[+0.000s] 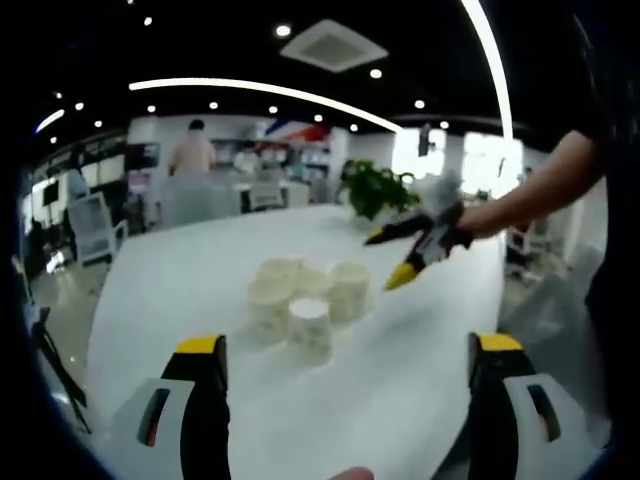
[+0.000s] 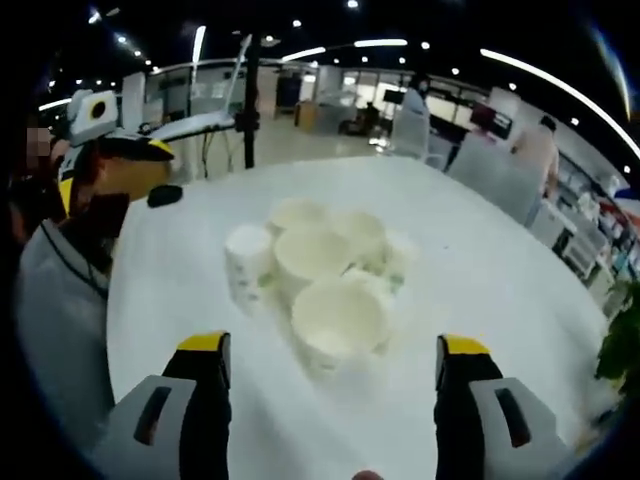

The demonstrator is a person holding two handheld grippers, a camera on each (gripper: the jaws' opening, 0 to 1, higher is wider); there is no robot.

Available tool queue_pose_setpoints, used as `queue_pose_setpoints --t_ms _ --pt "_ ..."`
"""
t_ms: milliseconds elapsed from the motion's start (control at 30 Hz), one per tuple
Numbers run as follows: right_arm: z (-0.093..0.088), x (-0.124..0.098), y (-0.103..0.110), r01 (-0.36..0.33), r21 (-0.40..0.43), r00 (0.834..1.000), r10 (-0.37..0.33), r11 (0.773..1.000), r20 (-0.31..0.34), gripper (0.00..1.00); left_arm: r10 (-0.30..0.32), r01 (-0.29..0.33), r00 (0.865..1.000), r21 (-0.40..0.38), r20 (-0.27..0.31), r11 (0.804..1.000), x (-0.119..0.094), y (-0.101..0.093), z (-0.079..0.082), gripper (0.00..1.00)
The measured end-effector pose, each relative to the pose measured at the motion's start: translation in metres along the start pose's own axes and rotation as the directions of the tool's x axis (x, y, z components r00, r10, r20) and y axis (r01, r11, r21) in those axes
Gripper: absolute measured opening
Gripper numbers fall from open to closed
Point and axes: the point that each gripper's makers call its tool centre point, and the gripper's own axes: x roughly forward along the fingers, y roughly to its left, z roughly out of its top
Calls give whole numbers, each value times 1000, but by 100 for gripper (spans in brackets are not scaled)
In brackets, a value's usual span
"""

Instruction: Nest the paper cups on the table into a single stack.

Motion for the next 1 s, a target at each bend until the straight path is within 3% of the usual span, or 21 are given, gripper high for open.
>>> queue_pose_setpoints --t_ms 167,567,1000 --pt "-2 11 -2 -11 -24 1000 11 1000 -14 79 1 -1 1000 -4 -6 1000 0 -2 -3 98" --pt "-1 24 -9 -17 33 1000 18 999 -24 66 0 -1 1000 -8 -7 1000 -1 -4 0 98" --pt "3 29 -5 -24 53 999 26 998 -33 63 6 -6 1000 -17 4 1000 -3 -2 1 99"
